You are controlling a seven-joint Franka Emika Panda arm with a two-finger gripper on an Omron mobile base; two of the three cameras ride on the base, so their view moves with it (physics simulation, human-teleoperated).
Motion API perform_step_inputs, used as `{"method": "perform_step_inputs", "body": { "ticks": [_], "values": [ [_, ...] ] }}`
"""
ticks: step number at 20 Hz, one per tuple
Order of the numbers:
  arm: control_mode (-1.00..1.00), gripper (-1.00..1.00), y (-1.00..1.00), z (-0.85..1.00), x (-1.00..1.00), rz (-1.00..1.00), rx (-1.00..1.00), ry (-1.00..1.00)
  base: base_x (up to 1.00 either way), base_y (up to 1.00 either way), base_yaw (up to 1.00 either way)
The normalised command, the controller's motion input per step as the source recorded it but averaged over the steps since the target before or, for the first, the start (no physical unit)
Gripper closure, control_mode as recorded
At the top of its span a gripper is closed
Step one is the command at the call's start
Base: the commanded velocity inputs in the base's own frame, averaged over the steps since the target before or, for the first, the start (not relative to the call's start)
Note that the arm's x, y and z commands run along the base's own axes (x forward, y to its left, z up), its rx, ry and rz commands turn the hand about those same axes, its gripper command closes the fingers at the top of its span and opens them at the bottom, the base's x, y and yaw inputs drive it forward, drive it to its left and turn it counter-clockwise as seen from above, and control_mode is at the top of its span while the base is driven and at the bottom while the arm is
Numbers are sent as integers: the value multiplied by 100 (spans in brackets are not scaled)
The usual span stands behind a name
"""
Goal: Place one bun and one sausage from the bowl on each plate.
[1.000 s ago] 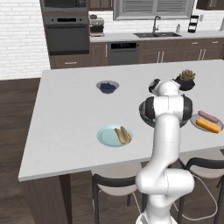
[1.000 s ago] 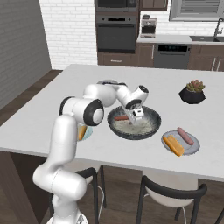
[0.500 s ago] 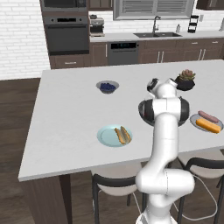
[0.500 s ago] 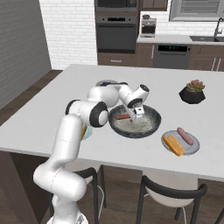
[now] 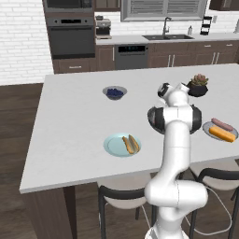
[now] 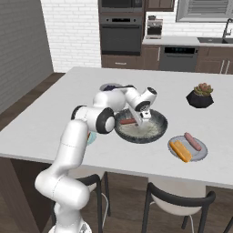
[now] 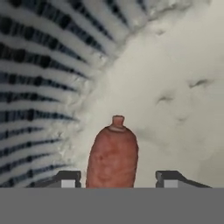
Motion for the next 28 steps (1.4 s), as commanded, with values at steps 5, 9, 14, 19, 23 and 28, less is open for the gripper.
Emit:
{"method": "perform_step_inputs", "body": {
  "ticks": [5,9,14,19,23,28],
  "values": [
    [-100,100,1,-10,-2,1,0,0,0,0,0],
    [-100,100,0,28,-31,0,0,0,0,0,0],
    [-100,100,7,95,-96,0,0,0,0,0,0],
    [-100,100,75,82,-99,8,-4,0,0,0,0],
    [-100,100,100,48,-76,29,-11,0,0,0,0],
    [-100,100,99,12,-37,36,-11,3,0,0,0]
  ]
}}
